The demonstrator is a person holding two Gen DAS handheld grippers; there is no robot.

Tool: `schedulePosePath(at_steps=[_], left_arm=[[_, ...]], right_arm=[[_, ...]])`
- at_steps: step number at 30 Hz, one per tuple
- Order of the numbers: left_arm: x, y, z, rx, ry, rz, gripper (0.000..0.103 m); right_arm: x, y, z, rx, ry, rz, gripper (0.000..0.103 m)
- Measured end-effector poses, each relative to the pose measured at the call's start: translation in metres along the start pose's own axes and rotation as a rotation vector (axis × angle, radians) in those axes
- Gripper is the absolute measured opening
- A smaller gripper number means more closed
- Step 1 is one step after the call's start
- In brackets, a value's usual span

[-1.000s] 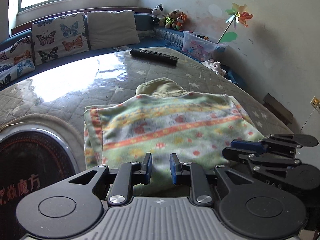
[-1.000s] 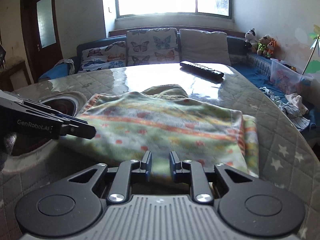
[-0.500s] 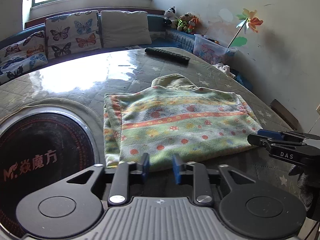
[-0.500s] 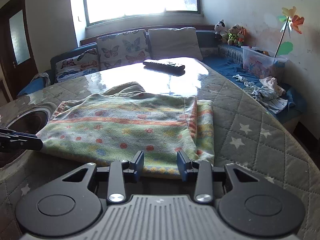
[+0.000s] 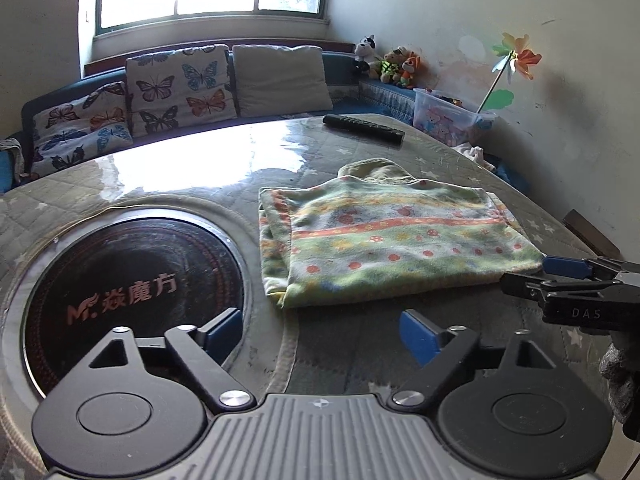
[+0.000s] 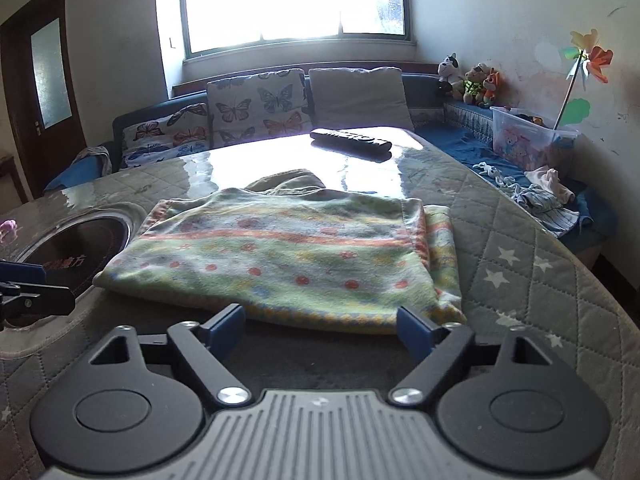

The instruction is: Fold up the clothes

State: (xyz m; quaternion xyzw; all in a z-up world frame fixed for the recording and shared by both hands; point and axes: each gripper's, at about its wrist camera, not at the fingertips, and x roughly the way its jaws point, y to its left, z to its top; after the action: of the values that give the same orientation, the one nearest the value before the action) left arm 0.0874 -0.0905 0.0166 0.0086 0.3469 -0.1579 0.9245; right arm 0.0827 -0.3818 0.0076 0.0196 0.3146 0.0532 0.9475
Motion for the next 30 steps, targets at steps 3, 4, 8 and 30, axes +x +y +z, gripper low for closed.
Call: schedulePosePath(at_steps=[3,4,8,30], left_arm=[[-0.009,0.001,-0.006,-0.004,-0.022,0.011,0.100],[-0.012,0.001,-0.009,-0.006,-0.029,0.014,0.102],[-0.022,0.000,-0.016,-0.007,-0.048,0.026,0.103],[-0.046,-0.008,-0.045,0.002,-0.064,0.068,0.103]], right_arm=[[-0.004,0.008,-0.005,-0.012,0.002,-0.008,0.099],[-0.005,0.011,-0.007,-0.015,0.001,-0.013,0.099],[-0.010,0.018,-0.015,-0.013,-0.003,-0.028,0.103],[-0.031,0.043,-0.040,-0.005,-0.002,-0.079,0.103]])
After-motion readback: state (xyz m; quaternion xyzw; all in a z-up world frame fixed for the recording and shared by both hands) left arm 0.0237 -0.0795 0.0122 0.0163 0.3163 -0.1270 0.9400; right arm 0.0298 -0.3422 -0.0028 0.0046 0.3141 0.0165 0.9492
